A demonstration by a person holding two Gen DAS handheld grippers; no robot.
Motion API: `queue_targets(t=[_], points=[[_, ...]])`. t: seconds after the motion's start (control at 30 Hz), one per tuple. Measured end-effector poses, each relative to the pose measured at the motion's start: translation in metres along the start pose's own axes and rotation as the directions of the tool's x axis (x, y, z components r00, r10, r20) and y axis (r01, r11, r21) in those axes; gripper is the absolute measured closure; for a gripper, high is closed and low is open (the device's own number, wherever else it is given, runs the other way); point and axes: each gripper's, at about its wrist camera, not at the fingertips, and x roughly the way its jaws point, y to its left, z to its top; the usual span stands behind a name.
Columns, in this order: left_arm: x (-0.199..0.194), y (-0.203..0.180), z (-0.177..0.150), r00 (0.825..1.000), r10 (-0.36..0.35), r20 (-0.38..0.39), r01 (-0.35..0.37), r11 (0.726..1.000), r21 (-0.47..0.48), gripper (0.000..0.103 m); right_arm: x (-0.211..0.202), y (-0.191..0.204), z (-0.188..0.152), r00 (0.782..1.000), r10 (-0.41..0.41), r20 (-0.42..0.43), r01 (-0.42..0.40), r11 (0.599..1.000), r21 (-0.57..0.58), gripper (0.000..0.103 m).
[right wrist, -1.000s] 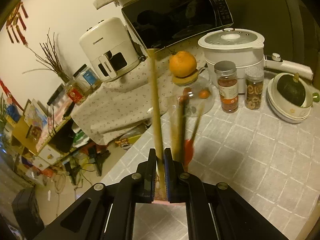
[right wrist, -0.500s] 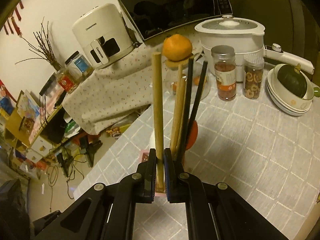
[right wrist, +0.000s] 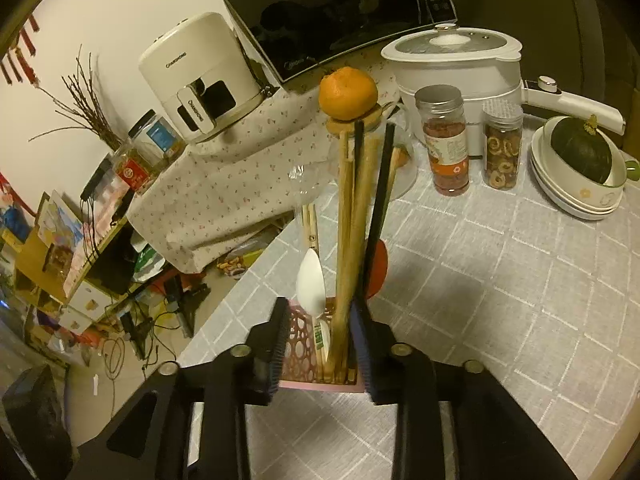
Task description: Organize utensils
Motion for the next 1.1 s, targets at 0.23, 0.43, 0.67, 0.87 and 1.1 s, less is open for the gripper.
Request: queue_targets(t=[0.23, 0.43, 0.67, 0.87, 1.1], points=[[0.001, -0.001, 0.0, 1.0, 0.005, -0.008, -0.005, 1.0, 0.003, 0.029, -0.009, -0.008, 0.003, 1.0, -0.009, 0.012, 0.009, 1.0, 0.02, 0.056], [0.0, -0.001, 0.0, 1.0, 0.01, -0.006, -0.01, 1.0, 0.003, 0.029, -0.015, -0.014, 0.004, 1.0, -0.019, 0.018, 0.018, 0.999, 0.036, 0.052], [-0.01, -0.006, 0.0, 0.999, 0.029, 0.024, -0.03, 0.999, 0.014, 0.021, -0.041, -0.023, 0.003, 0.998, -0.055, 0.029, 0.054, 0.998, 0.037, 0.044], [-0.039, -0.017, -0.007, 0.995, 0.055, 0.078, -0.057, 0.998, 0.024, 0.009, -0.09, -0.037, -0.011, 0.991, -0.13, 0.04, 0.128, 0.991, 0.032, 0.033], [-0.082, -0.036, -0.029, 0.972, 0.153, 0.181, -0.167, 0.984, 0.061, 0.003, -0.156, -0.036, -0.043, 0.968, -0.244, 0.061, 0.247, 0.967, -0.058, 0.016]])
